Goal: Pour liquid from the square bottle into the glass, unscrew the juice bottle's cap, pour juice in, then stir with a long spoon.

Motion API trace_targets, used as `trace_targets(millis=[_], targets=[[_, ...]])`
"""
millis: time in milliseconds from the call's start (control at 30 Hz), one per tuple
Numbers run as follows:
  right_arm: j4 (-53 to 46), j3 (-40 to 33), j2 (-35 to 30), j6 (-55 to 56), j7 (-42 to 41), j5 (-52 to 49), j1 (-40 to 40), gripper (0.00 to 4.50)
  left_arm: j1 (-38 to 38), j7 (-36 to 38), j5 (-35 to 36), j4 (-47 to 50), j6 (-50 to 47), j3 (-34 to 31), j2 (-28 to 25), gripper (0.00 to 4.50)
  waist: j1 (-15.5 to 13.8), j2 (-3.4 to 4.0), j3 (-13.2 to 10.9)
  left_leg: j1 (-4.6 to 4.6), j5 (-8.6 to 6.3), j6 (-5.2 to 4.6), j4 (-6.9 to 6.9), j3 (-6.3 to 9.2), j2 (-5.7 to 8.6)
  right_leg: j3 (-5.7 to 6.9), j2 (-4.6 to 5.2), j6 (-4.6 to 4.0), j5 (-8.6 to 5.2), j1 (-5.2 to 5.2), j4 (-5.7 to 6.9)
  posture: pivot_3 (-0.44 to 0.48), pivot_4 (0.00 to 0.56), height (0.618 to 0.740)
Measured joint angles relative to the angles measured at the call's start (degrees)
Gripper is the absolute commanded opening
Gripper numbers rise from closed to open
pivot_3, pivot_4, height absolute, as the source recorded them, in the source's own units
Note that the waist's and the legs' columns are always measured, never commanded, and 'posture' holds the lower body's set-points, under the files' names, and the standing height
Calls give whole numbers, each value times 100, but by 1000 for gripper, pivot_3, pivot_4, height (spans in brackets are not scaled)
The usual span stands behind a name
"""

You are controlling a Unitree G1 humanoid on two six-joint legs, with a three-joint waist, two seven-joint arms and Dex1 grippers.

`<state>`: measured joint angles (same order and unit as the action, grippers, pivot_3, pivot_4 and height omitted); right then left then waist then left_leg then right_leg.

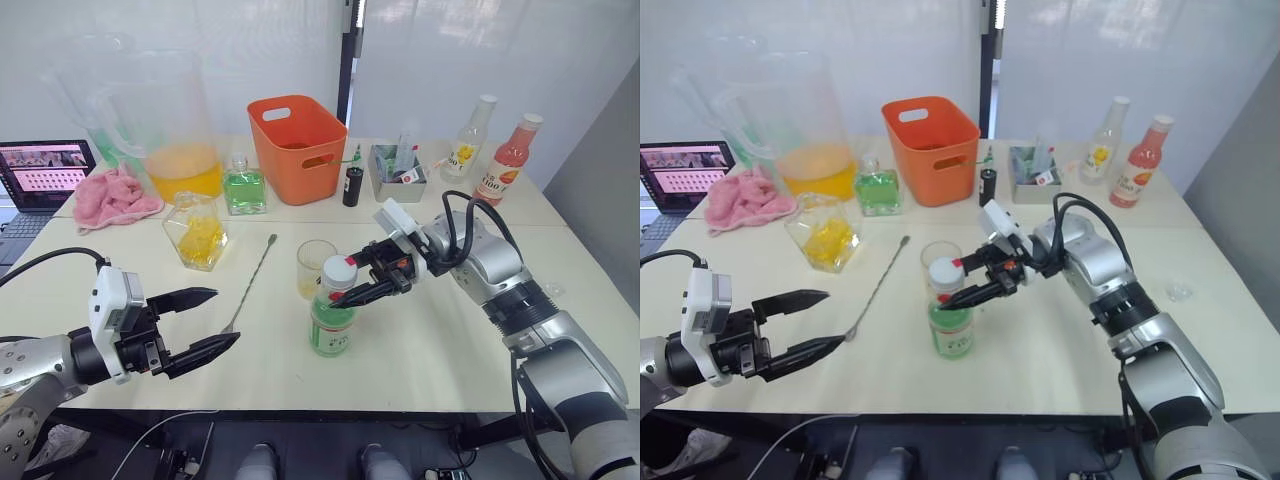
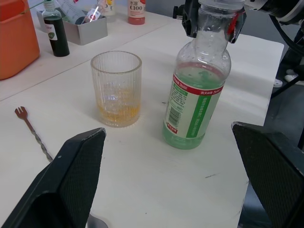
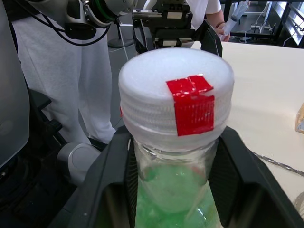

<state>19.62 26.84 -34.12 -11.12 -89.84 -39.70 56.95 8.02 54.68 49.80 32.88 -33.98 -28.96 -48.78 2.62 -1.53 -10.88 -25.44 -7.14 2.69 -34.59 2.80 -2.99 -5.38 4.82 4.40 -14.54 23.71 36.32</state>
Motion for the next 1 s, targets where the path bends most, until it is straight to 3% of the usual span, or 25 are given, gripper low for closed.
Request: trace_targets(millis=[267, 600, 833, 1000], targets=[[-1214, -837, -197, -718, 426, 19, -861, 1451, -578, 8, 126, -119, -81, 440, -6, 4500, -42, -1, 0, -30, 1, 1, -12, 1, 2, -2, -1, 26, 15, 45, 49, 0, 150, 738], [-3808, -2006, -416, -2569, 3148, -120, -2257, 1451, -1613, 451, 62, -870, -94, 1359, 68, 4500, -18, -2, 1, -29, 2, 0, -14, 5, 0, -8, -11, 32, 9, 47, 54, 0, 150, 738], [-5130, -2544, 282, -3560, 5348, -419, -2911, 1451, -2267, 1231, -240, -1421, 142, 1972, 108, 4500, -18, -4, 2, -35, 3, -1, -16, 9, -2, -13, -17, 32, 9, 48, 54, 0, 150, 738], [-5620, -2742, 556, -3798, 6191, -563, -3311, 1451, -2552, 1572, -392, -1757, 222, 2167, 141, 4500, -27, -4, 2, -37, 3, -1, -15, 11, -3, -13, -18, 32, 9, 46, 53, 0, 150, 738]])
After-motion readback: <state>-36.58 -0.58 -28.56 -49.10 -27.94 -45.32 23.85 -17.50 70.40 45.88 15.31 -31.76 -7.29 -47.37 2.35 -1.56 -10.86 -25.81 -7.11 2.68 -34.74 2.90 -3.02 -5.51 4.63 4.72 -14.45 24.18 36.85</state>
